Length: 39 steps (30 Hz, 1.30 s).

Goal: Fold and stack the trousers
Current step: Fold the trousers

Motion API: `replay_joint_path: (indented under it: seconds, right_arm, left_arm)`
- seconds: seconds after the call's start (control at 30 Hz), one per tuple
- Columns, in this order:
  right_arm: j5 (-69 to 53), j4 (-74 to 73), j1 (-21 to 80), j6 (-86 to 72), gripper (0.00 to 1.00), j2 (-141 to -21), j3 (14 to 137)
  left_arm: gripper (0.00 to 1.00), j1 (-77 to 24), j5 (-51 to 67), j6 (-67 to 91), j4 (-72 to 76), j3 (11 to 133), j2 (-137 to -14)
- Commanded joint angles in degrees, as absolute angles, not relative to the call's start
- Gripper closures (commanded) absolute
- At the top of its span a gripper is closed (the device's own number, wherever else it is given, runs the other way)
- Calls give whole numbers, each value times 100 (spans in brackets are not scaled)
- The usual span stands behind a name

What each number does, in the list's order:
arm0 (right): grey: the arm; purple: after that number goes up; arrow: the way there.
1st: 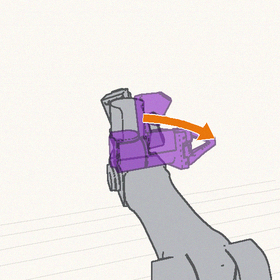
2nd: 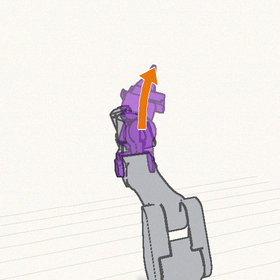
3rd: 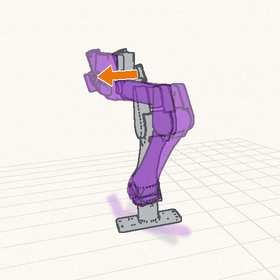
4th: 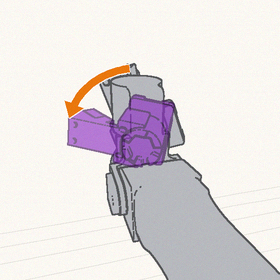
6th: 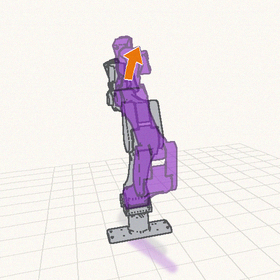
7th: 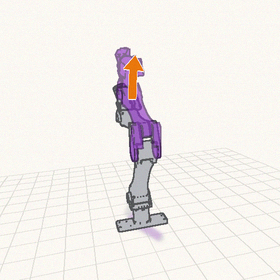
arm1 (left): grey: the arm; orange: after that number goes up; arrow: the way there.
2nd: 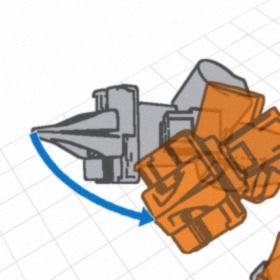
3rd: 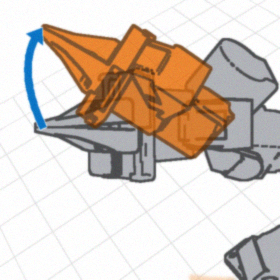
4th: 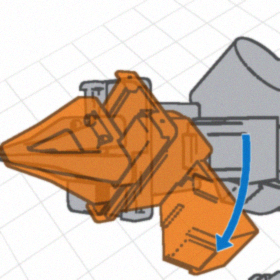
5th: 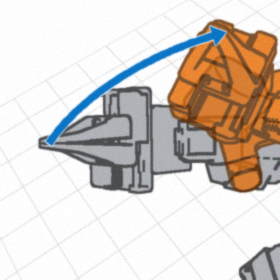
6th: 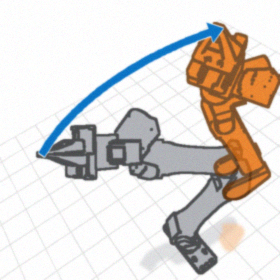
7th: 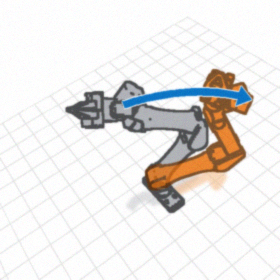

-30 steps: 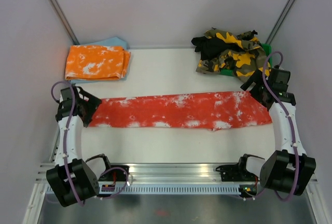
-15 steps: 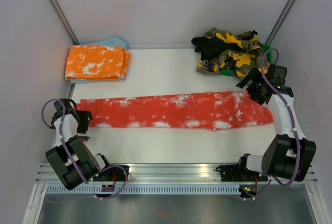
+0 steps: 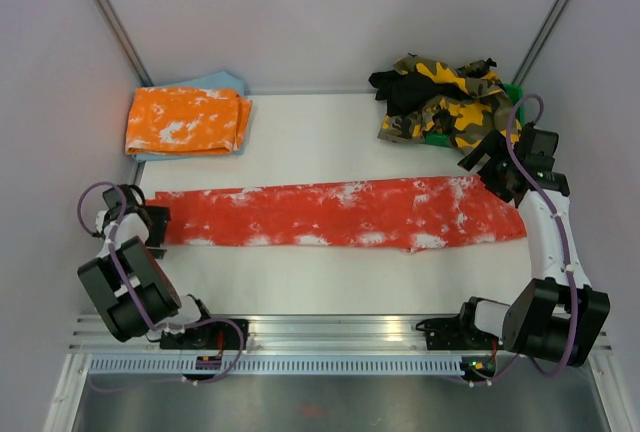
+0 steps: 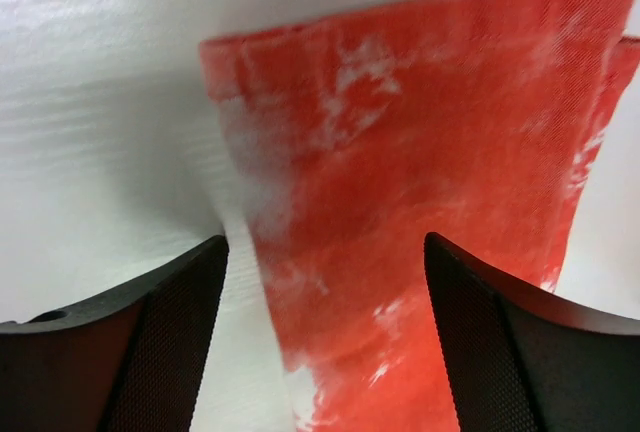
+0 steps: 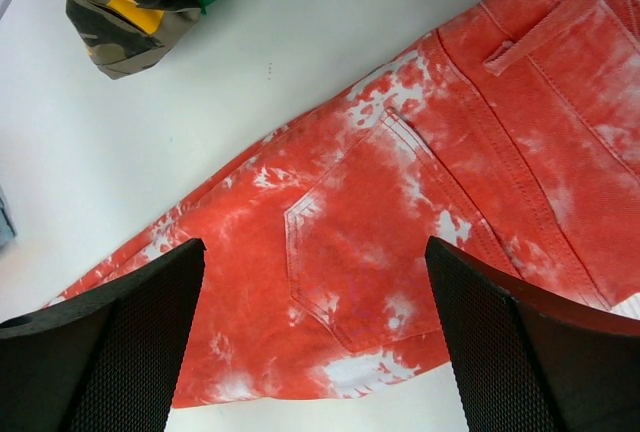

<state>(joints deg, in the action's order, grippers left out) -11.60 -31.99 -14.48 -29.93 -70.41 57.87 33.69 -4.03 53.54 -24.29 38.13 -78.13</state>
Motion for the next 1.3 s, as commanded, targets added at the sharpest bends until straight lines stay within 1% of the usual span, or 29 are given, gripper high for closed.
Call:
replay_joint_path:
  seconds: [0.0,0.03,0.07,0.13,0.2,0.3,0.33,0.37,0.4,0.43,0.47,0.6,0.8,0.87,0.93,1.0,1.13,1.2,1.23,1.27]
  right_arm:
    - [-923,-3375,-1459,-2918,2,-6873,5810]
    - [-818,-3410,-1459,-2918,2,-6873,5810]
    - [-774,-3436,-1459,-2918,2,-6864,5818]
    - [-712,-3454,-1459,-2918,2,-6873,5818]
    - [-694,-3463,-1459,-2970,2,-6882,5827]
    - [-712,-3489,-1459,-2997,2,-6908,5906]
    - [-660,-3498,-1459,-2997,2,-6908,5924]
    - [-633,-3515,-1459,-2980,2,-6908,5976]
    - [-581,-3550,-1459,-2971,2,-6917,6011]
    - [-510,-3620,-1459,-2918,2,-6926,6038]
    - [-475,-3638,-1459,-2892,2,-6926,6073]
    - [-325,-3656,-1459,-2848,2,-6934,6047]
    - [-404,-3630,-1459,-2786,2,-7066,6108]
    - [-623,-3551,-1459,-2795,2,-7101,6039]
    - [-1516,-3009,-1328,-2891,2,-7058,5829]
    - [-1529,-2936,-1231,-2874,2,-7049,5845]
    - [-1599,-2795,-222,-2918,2,-7119,5933]
    - [-1731,-2541,278,-3040,2,-7206,5915]
    - [-1723,-2444,786,-3163,3,-7233,5898]
    - [-1618,-2243,1069,-3225,4,-7312,5906]
  left_arm:
    - [16,3410,-571,5361,-1899,3850,-8085]
    - [19,3410,-580,5361,-1829,3841,-8138]
    - [31,3419,-580,5344,-1698,3841,-8200]
    - [38,3410,-528,5318,-1557,3893,-8454]
    - [38,3410,-405,5309,-1477,3911,-8717]
    - [39,3410,-159,5212,-978,3780,-8859]
    - [41,3410,-28,5177,-810,3701,-8868]
    - [62,3410,-26,5177,-704,3587,-8868]
    - [77,3410,-26,5194,-634,3542,-8877]
    - [90,3410,-35,5177,-694,3542,-8886]
    - [98,3419,-96,5151,-755,3568,-8886]
    - [98,3410,-351,4809,-826,3604,-8641]
    - [98,3401,-439,4115,-1071,3954,-7630]
    - [98,3393,-553,3877,-1414,4279,-7375]
    - [98,3375,-624,3299,-1520,4638,-6823]
    - [98,3375,-668,3121,-1599,4736,-6742]
    - [98,3375,-686,2497,-1486,5027,-6505]
    - [98,3384,-152,2111,-1126,5010,-6251]
    - [98,3375,68,2005,-1082,5079,-6232]
    - [98,3375,471,1917,-1098,5167,-6258]
